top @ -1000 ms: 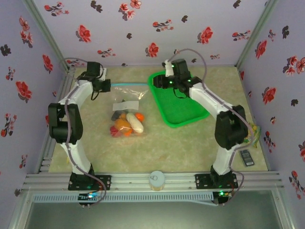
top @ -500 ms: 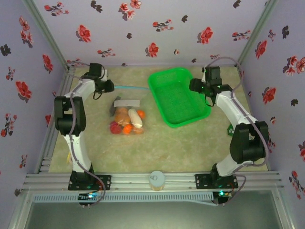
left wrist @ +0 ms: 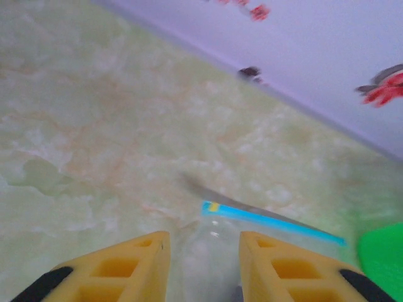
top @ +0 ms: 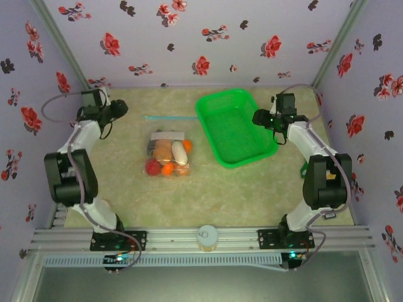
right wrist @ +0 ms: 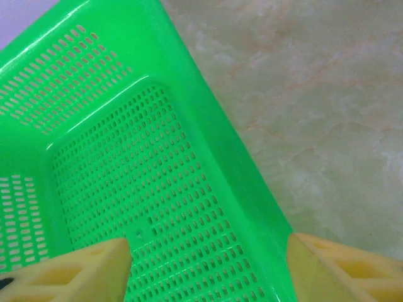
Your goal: Place the food in the zip-top bag and seal the zipper
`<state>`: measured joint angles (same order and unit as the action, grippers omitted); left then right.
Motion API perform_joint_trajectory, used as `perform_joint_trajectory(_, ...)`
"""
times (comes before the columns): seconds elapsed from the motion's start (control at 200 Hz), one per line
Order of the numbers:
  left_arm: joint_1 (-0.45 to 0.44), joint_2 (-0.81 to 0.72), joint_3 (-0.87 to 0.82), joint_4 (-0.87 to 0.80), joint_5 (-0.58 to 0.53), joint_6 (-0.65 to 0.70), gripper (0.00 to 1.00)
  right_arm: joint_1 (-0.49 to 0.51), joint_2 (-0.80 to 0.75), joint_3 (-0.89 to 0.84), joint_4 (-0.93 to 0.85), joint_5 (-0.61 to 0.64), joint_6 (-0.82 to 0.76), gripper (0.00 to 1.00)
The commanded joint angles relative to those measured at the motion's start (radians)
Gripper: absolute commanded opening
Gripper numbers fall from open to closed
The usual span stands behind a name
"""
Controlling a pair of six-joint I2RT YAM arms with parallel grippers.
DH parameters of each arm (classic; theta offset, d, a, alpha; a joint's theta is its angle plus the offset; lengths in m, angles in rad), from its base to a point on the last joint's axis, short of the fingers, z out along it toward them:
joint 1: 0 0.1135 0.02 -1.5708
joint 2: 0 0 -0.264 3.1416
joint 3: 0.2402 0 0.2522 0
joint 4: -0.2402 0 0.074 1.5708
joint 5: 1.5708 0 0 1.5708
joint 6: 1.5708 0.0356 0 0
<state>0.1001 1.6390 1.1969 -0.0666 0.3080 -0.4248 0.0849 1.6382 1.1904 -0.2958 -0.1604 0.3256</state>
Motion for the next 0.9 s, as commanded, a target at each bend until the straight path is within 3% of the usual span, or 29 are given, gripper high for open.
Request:
perform_joint_trajectory(0.0,-0.014,-0.157,-0.147,0.089,0.023,-0.034,0.34,-0.004,0.025,-0.027,0.025,0.031,0.025,0.67)
perform_joint_trajectory(0.17,-0.054,-0.454,-0.399,0.089,-0.044,-0.044,0.35,-0.008,0.037,-0.046,0.052,0.039,0.035,0.68)
perform_joint_trajectory(0.39,-0.101,-0.746,-0.576,-0.025,-0.176,-0.031,0.41,-0.007,0.062,-0.064,0.084,-0.108,0.082,0.6)
perform_joint_trajectory(0.55,-0.1,-0.8,-0.607,-0.094,-0.201,-0.021,0.41,0.019,0.009,-0.14,0.115,-0.198,0.114,0.55)
perform_joint_trajectory(0.895,-0.1,-0.793,-0.615,-0.1,-0.201,-0.026,0.41,0.1,-0.172,-0.295,0.15,-0.251,0.189,0.54)
